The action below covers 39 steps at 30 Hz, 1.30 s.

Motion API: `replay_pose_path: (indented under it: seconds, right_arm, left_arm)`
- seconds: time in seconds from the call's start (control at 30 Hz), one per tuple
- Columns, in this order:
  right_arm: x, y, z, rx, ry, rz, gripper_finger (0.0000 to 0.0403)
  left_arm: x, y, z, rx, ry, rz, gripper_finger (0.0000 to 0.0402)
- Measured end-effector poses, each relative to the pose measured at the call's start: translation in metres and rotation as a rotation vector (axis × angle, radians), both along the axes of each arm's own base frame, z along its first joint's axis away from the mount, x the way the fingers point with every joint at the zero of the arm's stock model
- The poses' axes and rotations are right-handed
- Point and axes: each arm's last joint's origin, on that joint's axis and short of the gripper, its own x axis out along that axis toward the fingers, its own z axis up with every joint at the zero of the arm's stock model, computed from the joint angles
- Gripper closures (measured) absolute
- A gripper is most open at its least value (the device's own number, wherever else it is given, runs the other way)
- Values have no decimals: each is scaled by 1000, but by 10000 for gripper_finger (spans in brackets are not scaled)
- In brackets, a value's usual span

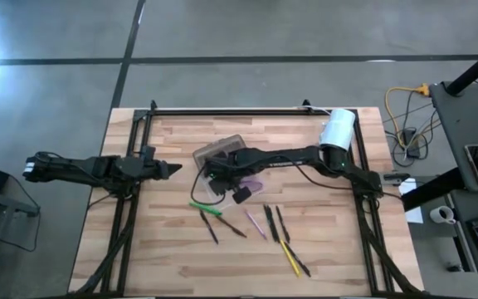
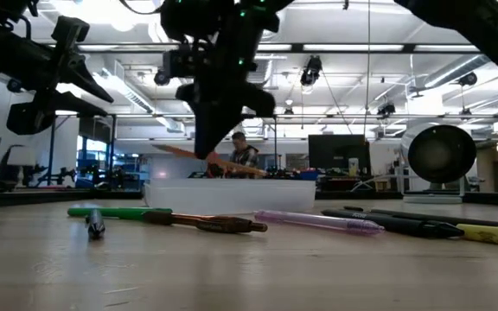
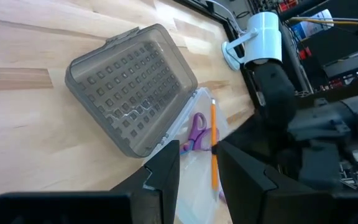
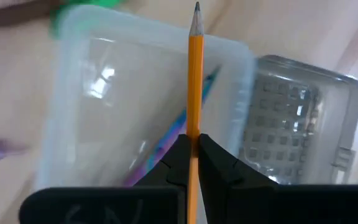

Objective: Pick & place school supplies into a supply box
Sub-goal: Put the orange pencil into the black supply box, then put the green pen into the black supply box

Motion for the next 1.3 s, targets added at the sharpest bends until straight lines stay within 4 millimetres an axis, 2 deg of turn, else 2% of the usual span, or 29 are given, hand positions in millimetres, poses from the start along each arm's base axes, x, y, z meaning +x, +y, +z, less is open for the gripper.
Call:
replay_pose_path:
  seconds: [0.47,0.83,1.1,1.3]
  right_arm:
    - [3,-32,-21,11,22,-70,394]
    - [4,-33,-25,7,6,-61,387]
    - [2,-33,-32,17,24,-89,358]
    - [2,-31,-29,10,19,-111,321]
  left_arm:
    - [0,0,-1,1,9,0,309]
    - [0,0,-1,5,9,3,309]
    - [0,0,-1,6,10,3,309]
    - [0,0,-1,7,10,4,309]
